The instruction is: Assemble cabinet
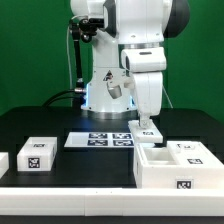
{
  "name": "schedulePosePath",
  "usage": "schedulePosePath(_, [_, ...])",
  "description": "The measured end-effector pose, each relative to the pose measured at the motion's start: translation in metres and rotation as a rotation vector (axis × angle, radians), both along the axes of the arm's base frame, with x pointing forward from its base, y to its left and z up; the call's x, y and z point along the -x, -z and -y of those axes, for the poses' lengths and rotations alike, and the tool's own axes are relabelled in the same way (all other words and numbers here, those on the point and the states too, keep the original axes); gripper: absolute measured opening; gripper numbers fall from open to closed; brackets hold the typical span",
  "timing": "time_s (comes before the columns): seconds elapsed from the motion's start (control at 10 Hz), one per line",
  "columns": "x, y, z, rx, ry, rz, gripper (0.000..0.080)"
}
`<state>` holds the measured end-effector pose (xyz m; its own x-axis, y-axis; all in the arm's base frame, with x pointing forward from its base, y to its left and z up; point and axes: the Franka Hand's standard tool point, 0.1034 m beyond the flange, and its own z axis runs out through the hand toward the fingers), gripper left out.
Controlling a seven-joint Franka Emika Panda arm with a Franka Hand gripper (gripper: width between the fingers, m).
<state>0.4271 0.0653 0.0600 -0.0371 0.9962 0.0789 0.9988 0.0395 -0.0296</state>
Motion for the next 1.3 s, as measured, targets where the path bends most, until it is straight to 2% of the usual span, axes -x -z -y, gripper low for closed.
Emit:
schedulePosePath(0.2, [-0.008,-0.004,0.0,0.002,0.014,-0.003,0.0062])
schedulePosePath(0.4, [-0.018,-0.008,-0.007,0.002,0.031,-0.02,0.0062])
schedulePosePath(0.5, [-0.021,-0.006,-0.011,-0.005,0.038,-0.023,0.0062])
schedulePosePath(0.7, [-0.032,-0.009,-0.009,-0.009,0.044,-0.011,0.0062])
schedulePosePath(0.9, [-0.035,-0.01,-0.003,-0.009,0.057,-0.009,0.0062])
schedulePosePath(1.3, [-0.033,-0.007,-0.002,-0.011,0.061,-0.015,0.0062])
